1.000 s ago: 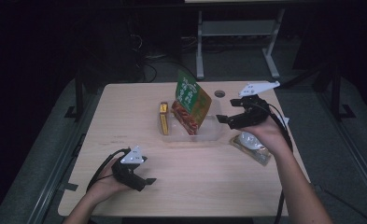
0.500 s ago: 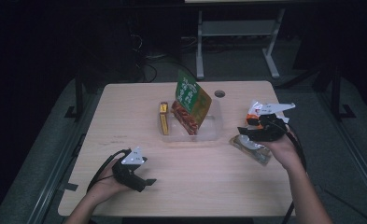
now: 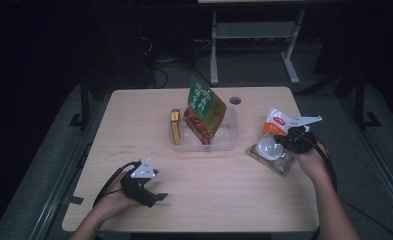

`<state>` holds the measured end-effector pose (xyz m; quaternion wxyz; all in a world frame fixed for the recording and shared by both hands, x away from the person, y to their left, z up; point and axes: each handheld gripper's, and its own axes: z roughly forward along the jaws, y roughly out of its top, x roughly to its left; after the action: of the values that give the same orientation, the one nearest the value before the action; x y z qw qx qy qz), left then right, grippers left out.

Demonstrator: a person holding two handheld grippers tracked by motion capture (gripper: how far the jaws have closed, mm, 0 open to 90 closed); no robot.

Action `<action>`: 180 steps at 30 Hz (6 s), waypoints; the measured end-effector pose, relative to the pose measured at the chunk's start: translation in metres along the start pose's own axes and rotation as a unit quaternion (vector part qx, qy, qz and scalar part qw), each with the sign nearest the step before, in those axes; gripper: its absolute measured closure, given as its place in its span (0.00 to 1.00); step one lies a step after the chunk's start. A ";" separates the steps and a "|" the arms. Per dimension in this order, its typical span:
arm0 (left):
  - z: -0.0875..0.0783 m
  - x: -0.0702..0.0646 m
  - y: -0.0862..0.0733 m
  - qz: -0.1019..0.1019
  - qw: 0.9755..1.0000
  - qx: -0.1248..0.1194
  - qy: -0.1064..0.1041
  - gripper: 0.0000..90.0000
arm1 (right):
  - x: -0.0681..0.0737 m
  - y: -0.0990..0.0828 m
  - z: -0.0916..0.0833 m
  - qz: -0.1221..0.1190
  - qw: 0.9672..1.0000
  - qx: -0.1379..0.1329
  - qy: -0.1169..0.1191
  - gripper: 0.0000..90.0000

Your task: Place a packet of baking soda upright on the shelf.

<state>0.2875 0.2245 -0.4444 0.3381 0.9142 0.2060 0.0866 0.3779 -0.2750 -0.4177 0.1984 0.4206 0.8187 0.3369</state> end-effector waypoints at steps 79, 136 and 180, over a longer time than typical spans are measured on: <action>0.004 -0.004 0.002 0.009 1.000 0.004 -0.010 0.15 | 0.149 0.021 0.047 -0.251 0.934 0.125 0.219 1.00; 0.073 -0.005 0.094 0.046 0.993 -0.028 -0.109 0.25 | 0.092 -0.032 -0.031 -0.050 0.982 -0.002 0.183 0.45; 0.031 -0.002 0.091 0.062 0.982 -0.070 -0.163 0.99 | 0.100 -0.018 -0.029 -0.064 0.967 -0.033 0.243 0.41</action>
<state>0.3239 0.1434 -0.4087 0.4242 0.9012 0.0844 -0.0289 0.2939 -0.2115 -0.4146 0.0280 0.2662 0.8557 0.4430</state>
